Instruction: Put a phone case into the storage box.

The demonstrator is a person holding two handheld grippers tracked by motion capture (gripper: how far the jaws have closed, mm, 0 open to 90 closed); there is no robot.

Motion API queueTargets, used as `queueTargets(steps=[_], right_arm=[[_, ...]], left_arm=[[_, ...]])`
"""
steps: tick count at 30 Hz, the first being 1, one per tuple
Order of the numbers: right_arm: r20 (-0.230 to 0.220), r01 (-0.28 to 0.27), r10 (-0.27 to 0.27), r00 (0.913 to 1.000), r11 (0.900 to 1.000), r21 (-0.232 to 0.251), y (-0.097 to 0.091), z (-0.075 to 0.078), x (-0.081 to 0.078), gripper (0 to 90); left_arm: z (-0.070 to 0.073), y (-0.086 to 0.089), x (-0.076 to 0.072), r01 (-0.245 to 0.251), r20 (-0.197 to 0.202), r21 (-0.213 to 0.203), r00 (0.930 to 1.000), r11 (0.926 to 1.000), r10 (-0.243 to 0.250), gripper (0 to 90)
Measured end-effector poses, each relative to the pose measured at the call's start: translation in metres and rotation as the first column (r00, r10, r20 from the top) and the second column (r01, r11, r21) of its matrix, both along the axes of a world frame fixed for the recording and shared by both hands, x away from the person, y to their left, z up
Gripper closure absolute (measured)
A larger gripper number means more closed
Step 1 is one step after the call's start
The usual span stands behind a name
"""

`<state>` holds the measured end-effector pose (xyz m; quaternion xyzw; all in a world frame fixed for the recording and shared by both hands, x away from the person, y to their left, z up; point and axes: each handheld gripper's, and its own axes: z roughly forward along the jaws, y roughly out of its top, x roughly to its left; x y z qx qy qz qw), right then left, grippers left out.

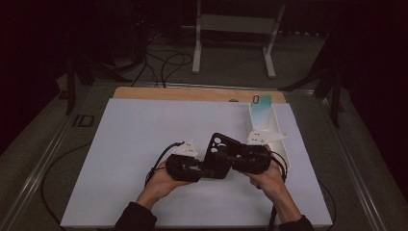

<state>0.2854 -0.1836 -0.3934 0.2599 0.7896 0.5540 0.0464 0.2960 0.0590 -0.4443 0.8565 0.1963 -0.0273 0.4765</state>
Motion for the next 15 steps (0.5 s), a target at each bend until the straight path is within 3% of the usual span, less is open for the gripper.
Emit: queueTargets(steps=[1,3,12,13,15], right_arm=[[0.000,0.015,-0.015,0.9999,0.9998,-0.011,-0.0008,-0.0001,0.0020,62.2],[0.000,0.021,-0.021,0.9998,0.9997,-0.015,-0.0013,-0.0001,0.0027,58.7],[-0.008,0.033,-0.033,0.9994,0.9994,-0.005,-0.0004,0.0004,0.0052,41.9],[-0.006,0.040,-0.040,0.9992,0.9992,-0.006,-0.0001,0.0008,0.0049,34.8],[-0.001,0.059,-0.059,0.9983,0.9981,-0.020,0.0001,0.0011,0.0050,31.7]], left_arm=[[0.0001,0.0003,0.0004,-0.001,-0.005,-0.001,1.0000,1.0000,0.001,72.4],[0.0002,0.0007,0.0004,-0.004,-0.007,-0.001,1.0000,1.0000,0.004,77.5],[0.0017,-0.0016,-0.0049,-0.009,0.032,-0.008,0.9994,0.9999,0.009,79.6],[0.0023,-0.0013,-0.0058,-0.010,0.044,-0.008,0.9990,0.9999,0.010,79.7],[0.0041,0.0001,-0.0071,-0.022,0.056,-0.006,0.9982,0.9997,0.022,79.8]])
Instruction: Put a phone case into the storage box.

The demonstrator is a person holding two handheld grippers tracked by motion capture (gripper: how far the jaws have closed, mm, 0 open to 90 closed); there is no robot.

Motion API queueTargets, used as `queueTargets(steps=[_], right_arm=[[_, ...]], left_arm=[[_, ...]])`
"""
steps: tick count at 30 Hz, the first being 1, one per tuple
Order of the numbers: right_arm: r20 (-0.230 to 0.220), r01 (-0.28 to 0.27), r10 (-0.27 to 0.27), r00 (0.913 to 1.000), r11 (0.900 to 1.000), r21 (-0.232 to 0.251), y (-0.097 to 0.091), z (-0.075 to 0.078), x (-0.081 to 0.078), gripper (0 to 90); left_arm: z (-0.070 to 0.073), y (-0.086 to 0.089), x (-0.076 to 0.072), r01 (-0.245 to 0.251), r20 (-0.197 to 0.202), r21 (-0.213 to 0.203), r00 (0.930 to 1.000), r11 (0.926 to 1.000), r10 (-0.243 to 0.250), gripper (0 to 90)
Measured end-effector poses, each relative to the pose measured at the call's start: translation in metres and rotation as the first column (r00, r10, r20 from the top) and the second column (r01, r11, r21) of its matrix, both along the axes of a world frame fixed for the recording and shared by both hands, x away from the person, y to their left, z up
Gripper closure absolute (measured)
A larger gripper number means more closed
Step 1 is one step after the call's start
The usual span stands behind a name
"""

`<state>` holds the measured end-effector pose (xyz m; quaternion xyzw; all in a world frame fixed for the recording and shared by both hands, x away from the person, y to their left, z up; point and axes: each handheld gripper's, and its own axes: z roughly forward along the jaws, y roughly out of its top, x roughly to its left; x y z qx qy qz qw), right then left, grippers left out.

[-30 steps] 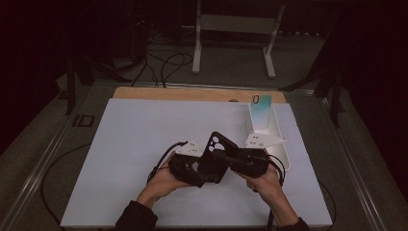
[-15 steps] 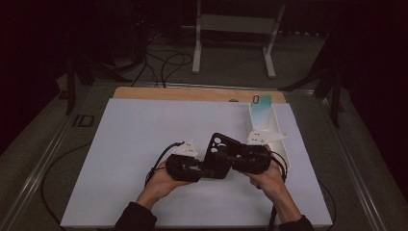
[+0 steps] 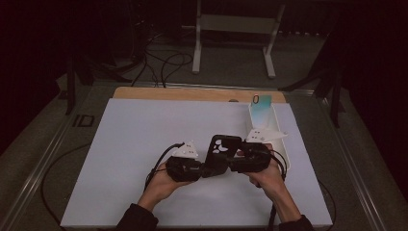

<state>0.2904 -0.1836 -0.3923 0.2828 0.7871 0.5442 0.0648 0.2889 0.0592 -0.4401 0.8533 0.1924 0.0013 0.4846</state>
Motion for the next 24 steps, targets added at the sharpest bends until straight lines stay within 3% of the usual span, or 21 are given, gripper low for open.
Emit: queueTargets(steps=[7,12,20,24], right_arm=[[0.011,0.088,-0.088,0.9961,0.9961,0.010,-0.006,0.003,-0.001,18.0],[0.024,0.162,-0.161,0.9866,0.9864,-0.028,-0.004,0.007,-0.003,17.1],[0.033,0.203,-0.203,0.9787,0.9790,-0.013,0.000,0.011,-0.006,17.0],[0.033,0.214,-0.214,0.9763,0.9769,0.001,0.002,0.013,-0.006,16.6]], left_arm=[[0.006,0.005,-0.001,-0.080,0.044,-0.009,0.9958,0.9968,0.080,80.2],[0.006,0.004,-0.003,-0.128,0.069,-0.007,0.9893,0.9917,0.129,80.2],[0.006,0.001,-0.005,-0.179,0.097,-0.001,0.9792,0.9838,0.178,80.1],[0.005,-0.001,-0.005,-0.183,0.100,0.009,0.9784,0.9831,0.181,80.1]])
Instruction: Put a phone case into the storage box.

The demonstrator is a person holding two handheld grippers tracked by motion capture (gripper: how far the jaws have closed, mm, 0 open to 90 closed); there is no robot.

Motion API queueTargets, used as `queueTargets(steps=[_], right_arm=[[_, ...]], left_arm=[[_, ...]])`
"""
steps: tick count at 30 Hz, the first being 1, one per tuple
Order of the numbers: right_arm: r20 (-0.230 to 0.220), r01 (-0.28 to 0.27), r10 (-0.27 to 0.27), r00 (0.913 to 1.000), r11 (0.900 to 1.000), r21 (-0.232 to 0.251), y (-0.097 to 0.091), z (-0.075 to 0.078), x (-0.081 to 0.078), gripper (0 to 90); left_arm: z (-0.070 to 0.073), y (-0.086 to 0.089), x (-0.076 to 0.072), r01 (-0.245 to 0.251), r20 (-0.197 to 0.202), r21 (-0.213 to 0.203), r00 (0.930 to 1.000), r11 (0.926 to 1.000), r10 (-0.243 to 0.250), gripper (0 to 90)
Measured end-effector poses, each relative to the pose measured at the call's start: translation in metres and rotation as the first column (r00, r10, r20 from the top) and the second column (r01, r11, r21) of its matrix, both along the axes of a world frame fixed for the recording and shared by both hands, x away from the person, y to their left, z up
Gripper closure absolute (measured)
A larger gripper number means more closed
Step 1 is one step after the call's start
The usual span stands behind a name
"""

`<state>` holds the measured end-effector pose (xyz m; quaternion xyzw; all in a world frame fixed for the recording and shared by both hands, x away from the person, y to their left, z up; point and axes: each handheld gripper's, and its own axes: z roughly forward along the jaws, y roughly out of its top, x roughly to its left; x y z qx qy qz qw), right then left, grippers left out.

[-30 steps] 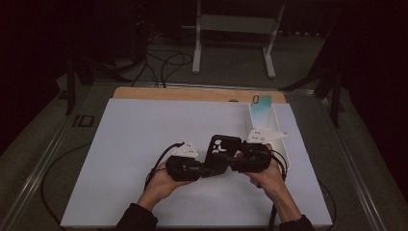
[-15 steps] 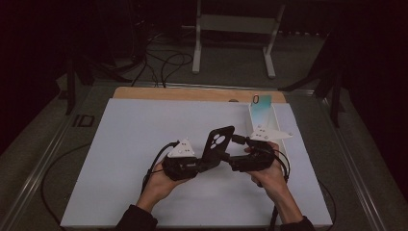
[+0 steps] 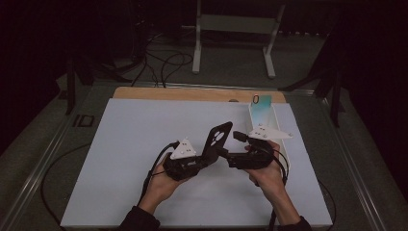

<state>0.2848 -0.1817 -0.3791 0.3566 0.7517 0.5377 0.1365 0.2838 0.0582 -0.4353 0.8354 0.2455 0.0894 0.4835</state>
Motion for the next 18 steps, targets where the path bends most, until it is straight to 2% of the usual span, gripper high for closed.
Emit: queueTargets(steps=[3,5,10,13,16,18], right_arm=[[0.002,0.018,-0.018,0.9998,0.9994,0.029,0.003,0.004,0.000,16.5],[0.003,0.030,-0.030,0.9996,0.9991,0.031,0.005,0.006,0.000,15.7],[-0.018,0.059,-0.057,0.9982,0.9953,0.077,0.009,0.008,0.002,13.8],[-0.018,0.067,-0.066,0.9977,0.9948,0.076,0.011,0.008,0.003,12.6],[-0.025,0.078,-0.075,0.9968,0.9922,0.097,0.013,0.006,0.004,11.9],[-0.026,0.083,-0.081,0.9964,0.9912,0.104,0.014,0.005,0.005,11.9]], left_arm=[[-0.002,-0.003,0.000,-0.001,-0.001,0.010,1.0000,0.9999,0.001,80.1],[-0.002,-0.004,-0.001,0.001,0.000,0.013,1.0000,0.9999,-0.001,80.1],[-0.005,-0.008,-0.001,-0.003,-0.008,0.013,1.0000,0.9999,0.003,80.2],[-0.005,-0.010,-0.002,0.002,-0.008,0.015,1.0000,0.9999,-0.002,80.2],[-0.007,-0.014,-0.003,0.011,-0.015,0.012,0.9998,0.9999,-0.010,80.3],[-0.008,-0.015,-0.003,0.022,-0.028,-0.007,0.9994,0.9997,-0.022,80.3]])
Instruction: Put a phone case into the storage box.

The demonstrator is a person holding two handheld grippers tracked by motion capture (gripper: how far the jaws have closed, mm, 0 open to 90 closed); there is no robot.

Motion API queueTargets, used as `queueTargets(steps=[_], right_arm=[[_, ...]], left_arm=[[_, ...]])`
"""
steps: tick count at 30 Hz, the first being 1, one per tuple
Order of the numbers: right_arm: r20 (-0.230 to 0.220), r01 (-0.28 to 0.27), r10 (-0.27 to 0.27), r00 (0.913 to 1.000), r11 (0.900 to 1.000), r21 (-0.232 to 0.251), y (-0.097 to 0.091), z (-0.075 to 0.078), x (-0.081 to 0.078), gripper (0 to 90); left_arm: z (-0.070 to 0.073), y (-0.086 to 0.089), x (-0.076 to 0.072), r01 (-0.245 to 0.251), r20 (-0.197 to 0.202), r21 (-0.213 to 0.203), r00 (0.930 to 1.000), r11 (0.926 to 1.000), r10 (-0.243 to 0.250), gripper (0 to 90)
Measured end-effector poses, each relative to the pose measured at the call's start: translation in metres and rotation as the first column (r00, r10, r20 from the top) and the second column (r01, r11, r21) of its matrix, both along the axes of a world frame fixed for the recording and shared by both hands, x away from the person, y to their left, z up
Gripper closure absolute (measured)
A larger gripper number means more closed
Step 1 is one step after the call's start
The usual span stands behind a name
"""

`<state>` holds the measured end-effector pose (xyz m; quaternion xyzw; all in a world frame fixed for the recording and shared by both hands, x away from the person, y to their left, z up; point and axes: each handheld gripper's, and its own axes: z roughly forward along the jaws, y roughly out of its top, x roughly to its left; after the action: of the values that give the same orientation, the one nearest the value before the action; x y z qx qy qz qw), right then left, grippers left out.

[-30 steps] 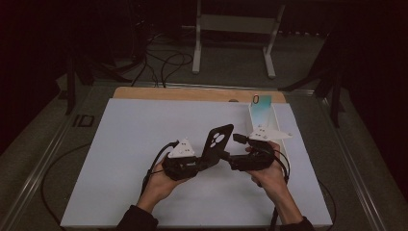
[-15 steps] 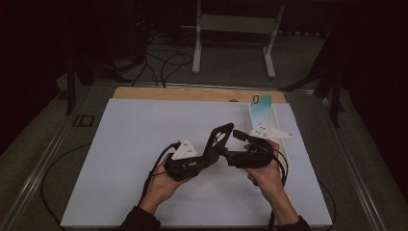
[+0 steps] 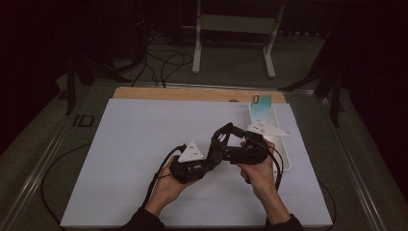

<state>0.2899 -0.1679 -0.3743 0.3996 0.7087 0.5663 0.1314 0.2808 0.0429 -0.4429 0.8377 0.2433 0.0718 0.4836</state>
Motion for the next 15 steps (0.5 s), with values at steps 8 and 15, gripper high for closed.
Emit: queueTargets(steps=[8,15], right_arm=[[0.024,0.021,-0.021,0.9995,0.9993,0.030,-0.0015,-0.0015,0.0001,11.8],[0.028,0.036,-0.037,0.9989,0.9991,0.024,0.0001,-0.0027,0.0005,11.9]], left_arm=[[0.0019,-0.0004,-0.0001,0.009,-0.012,-0.035,0.9999,0.9993,-0.010,80.4],[0.0010,-0.0018,-0.0005,0.018,-0.012,-0.035,0.9998,0.9992,-0.018,80.4]])
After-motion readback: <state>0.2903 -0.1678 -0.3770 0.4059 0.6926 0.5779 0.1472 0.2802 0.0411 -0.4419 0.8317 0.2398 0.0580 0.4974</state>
